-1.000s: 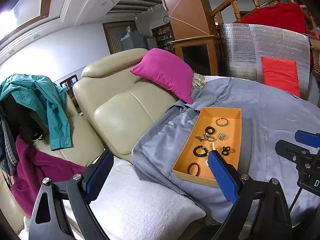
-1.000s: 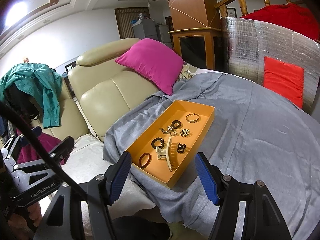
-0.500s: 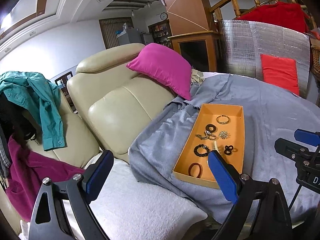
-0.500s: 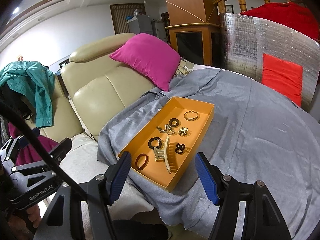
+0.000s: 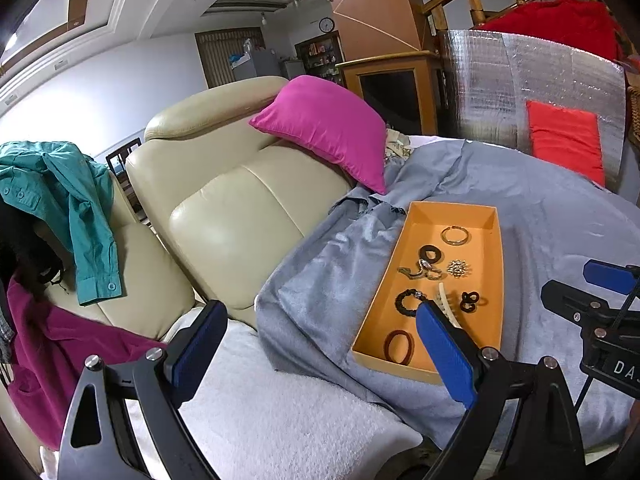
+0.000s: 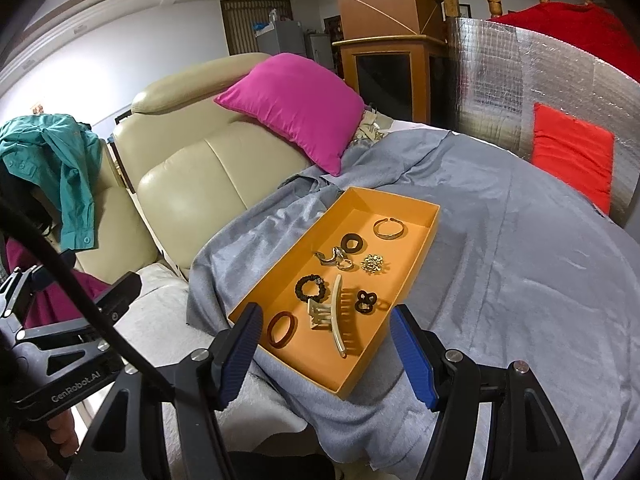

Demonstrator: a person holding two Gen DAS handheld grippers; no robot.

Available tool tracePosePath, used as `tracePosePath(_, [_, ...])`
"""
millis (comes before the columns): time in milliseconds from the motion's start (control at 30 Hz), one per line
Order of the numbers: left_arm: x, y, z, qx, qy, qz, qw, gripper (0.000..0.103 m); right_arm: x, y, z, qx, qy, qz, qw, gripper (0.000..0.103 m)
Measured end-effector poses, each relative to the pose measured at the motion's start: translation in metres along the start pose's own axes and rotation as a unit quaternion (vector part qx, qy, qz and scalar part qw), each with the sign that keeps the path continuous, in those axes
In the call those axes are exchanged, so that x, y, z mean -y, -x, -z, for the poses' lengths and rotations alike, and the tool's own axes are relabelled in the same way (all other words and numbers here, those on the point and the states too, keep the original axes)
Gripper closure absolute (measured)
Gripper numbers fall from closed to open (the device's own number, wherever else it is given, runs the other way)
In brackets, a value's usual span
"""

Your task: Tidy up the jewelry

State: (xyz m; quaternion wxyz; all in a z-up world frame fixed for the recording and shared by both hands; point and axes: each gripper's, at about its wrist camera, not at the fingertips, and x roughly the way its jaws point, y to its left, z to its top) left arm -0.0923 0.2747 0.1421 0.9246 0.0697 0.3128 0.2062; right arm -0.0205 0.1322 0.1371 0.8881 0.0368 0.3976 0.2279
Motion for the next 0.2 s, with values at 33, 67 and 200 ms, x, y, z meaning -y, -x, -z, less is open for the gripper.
tracePosePath(33, [0.001,-0.001,0.0,0.002,-0.001,0.002,1.0,0.008,0.001,-0.003,0.0,-0.001,0.0,-0.002,1.0,0.033])
tracePosePath(67, [0.002,-0.004,-0.001,0.007,-0.001,0.008,0.9999,0.008,0.002,-0.006,0.0,-0.001,0.0,-0.004,1.0,0.033])
tracePosePath(200, [0.025,-0.012,-0.008,0.002,-0.003,0.037,0.9993,0.008,0.024,-0.009,0.003,0.001,-0.013,-0.006,1.0,0.033])
